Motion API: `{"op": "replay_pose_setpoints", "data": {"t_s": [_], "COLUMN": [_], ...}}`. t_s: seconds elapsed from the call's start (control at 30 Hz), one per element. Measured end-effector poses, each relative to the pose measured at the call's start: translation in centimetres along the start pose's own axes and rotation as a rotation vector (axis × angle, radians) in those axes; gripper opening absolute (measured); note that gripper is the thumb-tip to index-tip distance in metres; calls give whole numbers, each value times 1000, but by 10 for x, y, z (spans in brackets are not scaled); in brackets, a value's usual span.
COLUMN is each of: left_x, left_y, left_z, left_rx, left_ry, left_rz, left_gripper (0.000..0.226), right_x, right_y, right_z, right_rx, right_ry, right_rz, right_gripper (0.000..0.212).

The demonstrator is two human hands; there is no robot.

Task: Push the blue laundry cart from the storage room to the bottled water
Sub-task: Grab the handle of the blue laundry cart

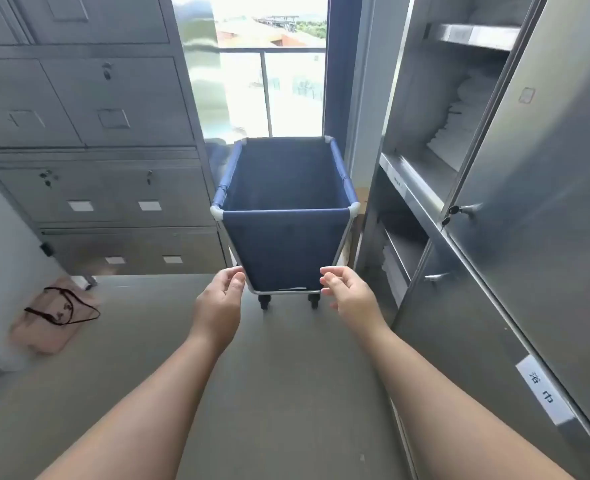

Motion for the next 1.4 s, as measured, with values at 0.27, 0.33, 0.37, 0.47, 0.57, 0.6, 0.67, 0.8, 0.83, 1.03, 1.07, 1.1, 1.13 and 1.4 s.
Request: {"op": "replay_pose_setpoints", "data": {"t_s": [0.27,0.33,0.37,0.47,0.57,0.6,0.67,0.8,0.83,1.03,1.07,1.1,1.13,1.4], "left_x": [7,9,10,14,18,19,19,19,18,21,23,24,26,28], "left_y": [28,32,34,36,36,35,32,22,19,15,17,19,23,68], "left_z": [-19,-29,-35,-64,-102,-114,-142,-196,-209,-279,-290,-300,-311,-418], "left_rx": [-48,-49,-46,-28,-20,-10,13,34,37,39,38,38,39,4], "left_ry": [46,56,54,54,63,63,58,48,48,38,37,33,30,23], "left_rz": [18,-3,-12,-38,-37,-40,-37,-14,-9,-39,-45,-47,-49,-92], "left_gripper": [26,22,21,20,26,28,30,28,26,23,22,22,22,27], "right_x": [7,6,6,9,15,18,24,38,42,50,49,48,47,31], "right_y": [-8,-6,-4,6,19,24,35,53,57,76,78,79,79,72], "right_z": [-30,-42,-49,-76,-107,-117,-138,-181,-191,-250,-261,-272,-283,-406], "right_rx": [5,12,12,7,-1,-11,-33,-60,-69,-74,-72,-70,-68,-57], "right_ry": [-64,-66,-66,-72,-78,-80,-78,-59,-60,-40,-40,-40,-39,-87], "right_rz": [-29,-26,-22,1,24,33,44,61,63,87,94,102,110,194], "right_gripper": [20,20,21,25,26,25,23,19,19,18,18,18,18,14]}}
Point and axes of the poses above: each hand's wrist, its own z-axis away from the middle knuckle, its own y-axis out of the palm, x = y × z, the point moved 2 cm from there along -z, towards the middle knuckle, and after that the axes turned 11 degrees about z, right-handed, at the moved point
